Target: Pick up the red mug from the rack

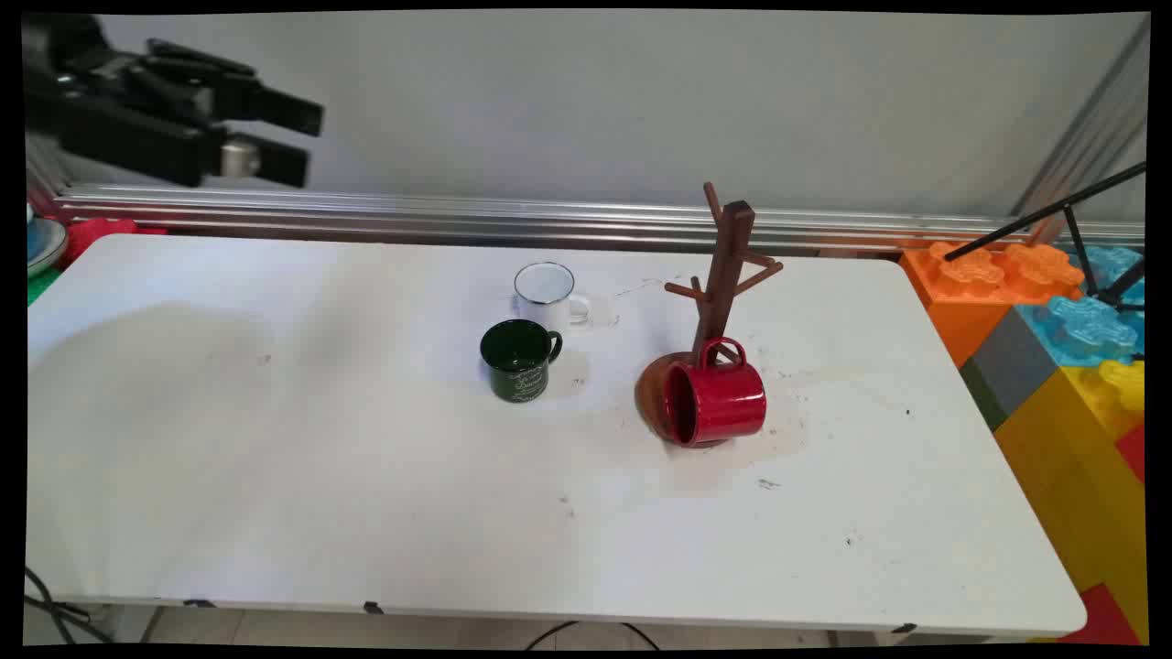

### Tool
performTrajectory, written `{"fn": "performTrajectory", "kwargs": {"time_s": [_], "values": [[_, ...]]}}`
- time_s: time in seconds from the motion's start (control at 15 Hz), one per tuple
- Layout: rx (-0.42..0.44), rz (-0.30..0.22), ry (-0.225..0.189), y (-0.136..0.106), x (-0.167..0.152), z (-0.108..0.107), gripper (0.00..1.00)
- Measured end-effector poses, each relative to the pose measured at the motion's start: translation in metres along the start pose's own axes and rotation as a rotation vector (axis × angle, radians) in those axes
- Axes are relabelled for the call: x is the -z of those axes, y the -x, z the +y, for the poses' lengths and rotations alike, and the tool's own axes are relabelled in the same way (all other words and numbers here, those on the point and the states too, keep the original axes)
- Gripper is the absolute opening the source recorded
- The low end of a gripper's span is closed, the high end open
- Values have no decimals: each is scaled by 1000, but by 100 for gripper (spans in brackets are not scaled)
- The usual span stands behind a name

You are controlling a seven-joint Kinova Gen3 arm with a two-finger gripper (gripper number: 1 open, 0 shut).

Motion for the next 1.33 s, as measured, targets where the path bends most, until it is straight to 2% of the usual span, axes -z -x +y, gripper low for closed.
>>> {"fn": "performTrajectory", "kwargs": {"time_s": [0.4,0.67,0.87,1.13,1.33], "values": [[47,-60,-47,-41,-65,22,100],[56,-95,-72,-52,-116,34,100],[62,-127,-87,-50,-156,43,100],[72,-182,-107,-30,-208,53,100],[78,-202,-112,-14,-236,58,100]]}}
